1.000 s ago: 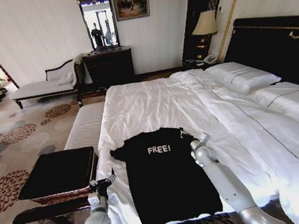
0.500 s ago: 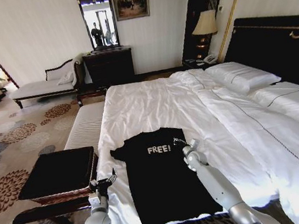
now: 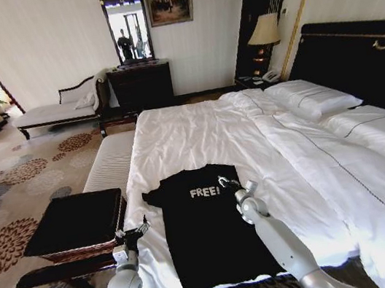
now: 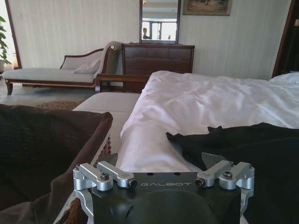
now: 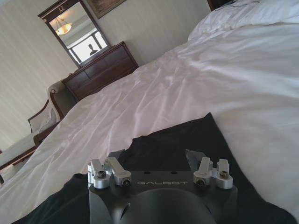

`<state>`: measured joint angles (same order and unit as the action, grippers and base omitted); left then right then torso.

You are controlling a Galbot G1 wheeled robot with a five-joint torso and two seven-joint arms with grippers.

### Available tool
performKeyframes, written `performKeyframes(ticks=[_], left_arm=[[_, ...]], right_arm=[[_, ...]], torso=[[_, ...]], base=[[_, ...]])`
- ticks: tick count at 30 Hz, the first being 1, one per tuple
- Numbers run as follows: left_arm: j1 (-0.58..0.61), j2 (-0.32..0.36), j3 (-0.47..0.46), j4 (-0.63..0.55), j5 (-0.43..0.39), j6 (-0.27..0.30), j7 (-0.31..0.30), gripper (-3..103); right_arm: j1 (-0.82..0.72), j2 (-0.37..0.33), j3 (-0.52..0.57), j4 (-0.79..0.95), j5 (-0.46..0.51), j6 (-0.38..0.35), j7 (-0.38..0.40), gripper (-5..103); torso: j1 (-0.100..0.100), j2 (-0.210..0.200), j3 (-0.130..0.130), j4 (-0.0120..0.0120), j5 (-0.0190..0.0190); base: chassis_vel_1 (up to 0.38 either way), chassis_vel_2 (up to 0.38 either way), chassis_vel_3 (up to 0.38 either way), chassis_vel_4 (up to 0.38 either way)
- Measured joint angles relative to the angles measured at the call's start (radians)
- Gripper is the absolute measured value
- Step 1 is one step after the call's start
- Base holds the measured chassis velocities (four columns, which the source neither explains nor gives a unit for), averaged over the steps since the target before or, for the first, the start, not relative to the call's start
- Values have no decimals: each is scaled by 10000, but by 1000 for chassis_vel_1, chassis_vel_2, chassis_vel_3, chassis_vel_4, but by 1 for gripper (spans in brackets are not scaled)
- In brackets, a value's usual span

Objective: Fold the clothes on the bed and place them into the basket.

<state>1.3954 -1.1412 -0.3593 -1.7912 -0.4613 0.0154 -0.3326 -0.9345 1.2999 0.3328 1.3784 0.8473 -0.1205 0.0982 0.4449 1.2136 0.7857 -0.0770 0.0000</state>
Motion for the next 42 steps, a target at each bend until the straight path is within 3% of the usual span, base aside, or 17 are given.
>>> performKeyframes(ticks=[6,10,12,14,18,32,36,42], left_arm=[[-1235,-18,572,517,-985,256,7,100],[-1937,-139,823,951,-1750,457,5,100],[-2094,-193,851,1084,-1981,494,5,100],[-2393,-395,868,1450,-2713,610,22,100],[-2619,-535,856,1773,-3073,646,174,100],[-3668,-690,1200,3131,-3294,98,988,97],[-3931,-823,1283,3521,-3223,-30,1129,92],[-4146,-1013,1302,4042,-3201,-29,1111,66]], right_arm=[[-895,-220,838,563,-66,0,82,95],[-1304,-226,1203,763,-135,-1,95,100],[-1407,-228,1289,802,-156,-1,95,100],[-1645,-238,1518,832,-185,5,97,100],[-1889,-245,1762,866,-186,34,87,100],[-2212,-177,2043,941,-177,88,70,100],[-2210,-134,2021,954,-177,91,83,100],[-2192,-182,2032,945,-142,91,139,100]], torso=[[0,0,0,-4,2],[0,-1,1,-4,-2],[1,0,0,-4,1],[1,-1,1,-2,0],[0,-1,1,-4,1],[0,-1,1,-2,0],[1,-1,1,-2,-1],[1,-1,0,-2,0]], base=[[0,0,0,0],[0,0,0,0],[0,0,0,0],[0,0,0,0],[0,0,0,0],[0,0,0,0],[0,0,0,0],[0,0,0,0]])
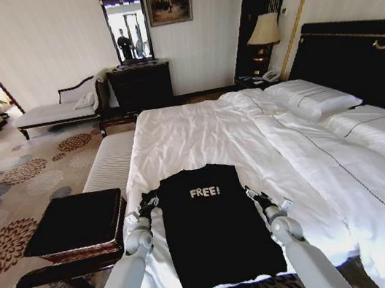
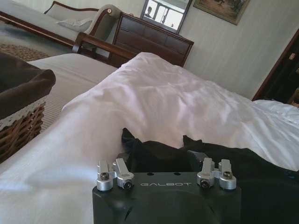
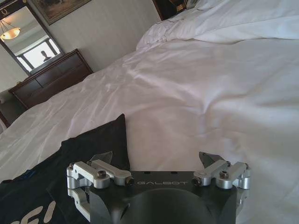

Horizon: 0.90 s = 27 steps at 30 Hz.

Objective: Fold the clothes on the bed and place them into the basket.

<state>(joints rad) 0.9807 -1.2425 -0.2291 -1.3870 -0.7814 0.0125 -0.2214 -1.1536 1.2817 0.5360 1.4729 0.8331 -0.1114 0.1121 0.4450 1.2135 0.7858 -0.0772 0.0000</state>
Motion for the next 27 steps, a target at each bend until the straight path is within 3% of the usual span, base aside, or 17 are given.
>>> performKeyframes(ticks=[1,3,5,6,8,15,17,20,27], left_arm=[[0,0,0,0,0,0,0,66],[-35,-43,-24,252,54,-91,-8,55],[-35,-45,-43,308,79,-135,-10,55],[-32,-35,-73,350,98,-189,-19,44],[-27,-15,-85,362,112,-215,-19,44],[-138,51,-77,402,254,-270,-82,11],[-141,51,-72,403,297,-277,-92,11],[-135,60,-46,405,566,-325,-119,2],[-117,102,92,388,1205,-488,36,2]], right_arm=[[0,0,0,0,0,0,0,100],[-10,-48,44,-6,33,0,11,100],[-30,-73,60,-6,36,0,12,100],[-72,-105,83,-26,23,0,6,100],[-99,-122,106,-60,10,0,0,100],[-204,-19,137,-125,-66,5,-41,100],[-203,-1,117,-117,-81,6,-42,100],[-151,11,78,-92,-87,6,-43,100],[-152,-14,111,-81,-85,6,-43,100]], torso=[[0,0,0,0,0],[0,1,0,0,-1],[0,1,0,1,0],[0,0,0,1,-1],[0,0,0,0,0],[0,0,0,0,0],[0,1,0,0,0],[0,1,0,0,-1],[0,0,0,2,-1]], base=[[0,0,0,0],[0,0,0,0],[0,0,0,0],[0,0,0,0],[0,0,0,0],[0,0,0,0],[0,0,0,0],[0,0,0,0],[0,0,0,0]])
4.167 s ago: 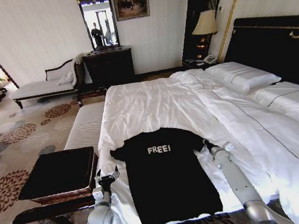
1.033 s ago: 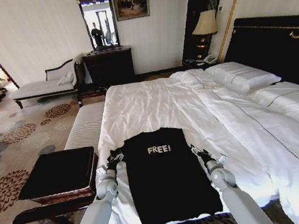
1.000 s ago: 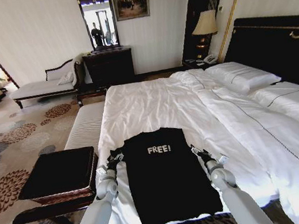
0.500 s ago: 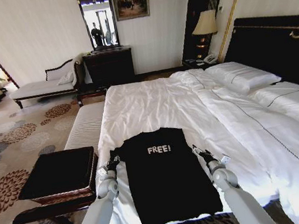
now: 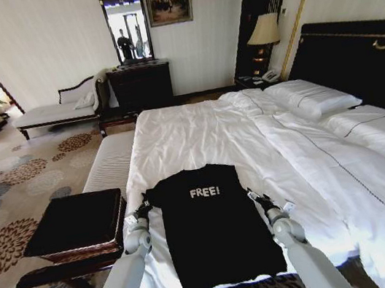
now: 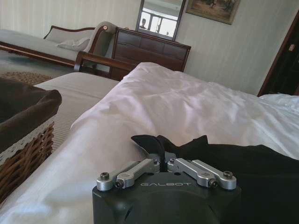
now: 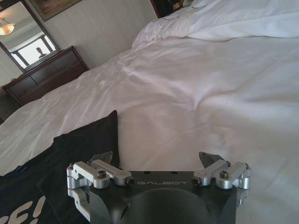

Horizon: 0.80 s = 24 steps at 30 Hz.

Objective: Fold the clothes on the bed and place them into the basket.

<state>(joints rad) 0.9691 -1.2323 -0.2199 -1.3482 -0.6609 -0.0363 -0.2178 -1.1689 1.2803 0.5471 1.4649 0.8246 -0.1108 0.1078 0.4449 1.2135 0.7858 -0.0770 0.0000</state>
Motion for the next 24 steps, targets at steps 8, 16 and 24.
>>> performKeyframes(ticks=[8,16,24], left_arm=[[-220,204,666,-385,2295,3,-50,2],[-796,470,2025,-548,3570,211,14,2],[-985,454,2633,-171,4037,429,-14,2]], right_arm=[[-120,-12,129,50,16,7,-21,100],[-132,-7,195,51,40,18,-38,100],[-52,14,190,42,66,21,-41,100]], torso=[[0,0,0,-1,1],[0,0,-1,-3,2],[0,0,0,-2,1]], base=[[0,0,0,0],[0,0,0,0],[0,0,0,0]])
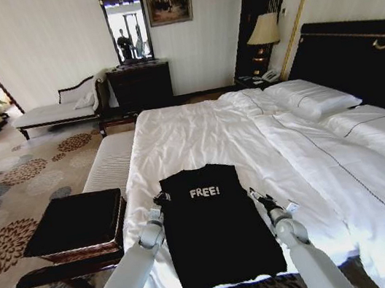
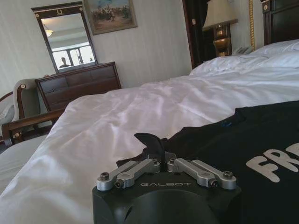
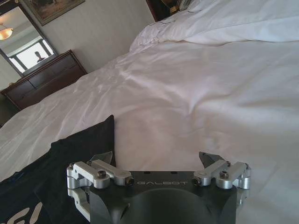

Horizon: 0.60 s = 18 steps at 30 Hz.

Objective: Fold the clothes on the bed and place them into the basket.

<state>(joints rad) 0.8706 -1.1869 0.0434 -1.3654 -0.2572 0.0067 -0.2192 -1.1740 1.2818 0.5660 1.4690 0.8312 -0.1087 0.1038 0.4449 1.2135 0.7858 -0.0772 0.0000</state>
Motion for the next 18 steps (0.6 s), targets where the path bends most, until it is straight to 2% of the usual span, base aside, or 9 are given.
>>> performKeyframes(ticks=[7,16,18], left_arm=[[-231,-133,438,521,533,235,-38,2],[-592,-424,863,713,465,540,-126,2],[-614,-430,949,714,421,590,-169,-1]], right_arm=[[-1,57,24,1,92,0,0,100],[94,158,46,-24,84,4,6,100],[117,147,46,-19,106,4,11,100]], torso=[[0,0,0,2,0],[0,0,0,0,1],[0,0,0,0,0]], base=[[0,0,0,0],[0,0,0,0],[0,0,0,0]])
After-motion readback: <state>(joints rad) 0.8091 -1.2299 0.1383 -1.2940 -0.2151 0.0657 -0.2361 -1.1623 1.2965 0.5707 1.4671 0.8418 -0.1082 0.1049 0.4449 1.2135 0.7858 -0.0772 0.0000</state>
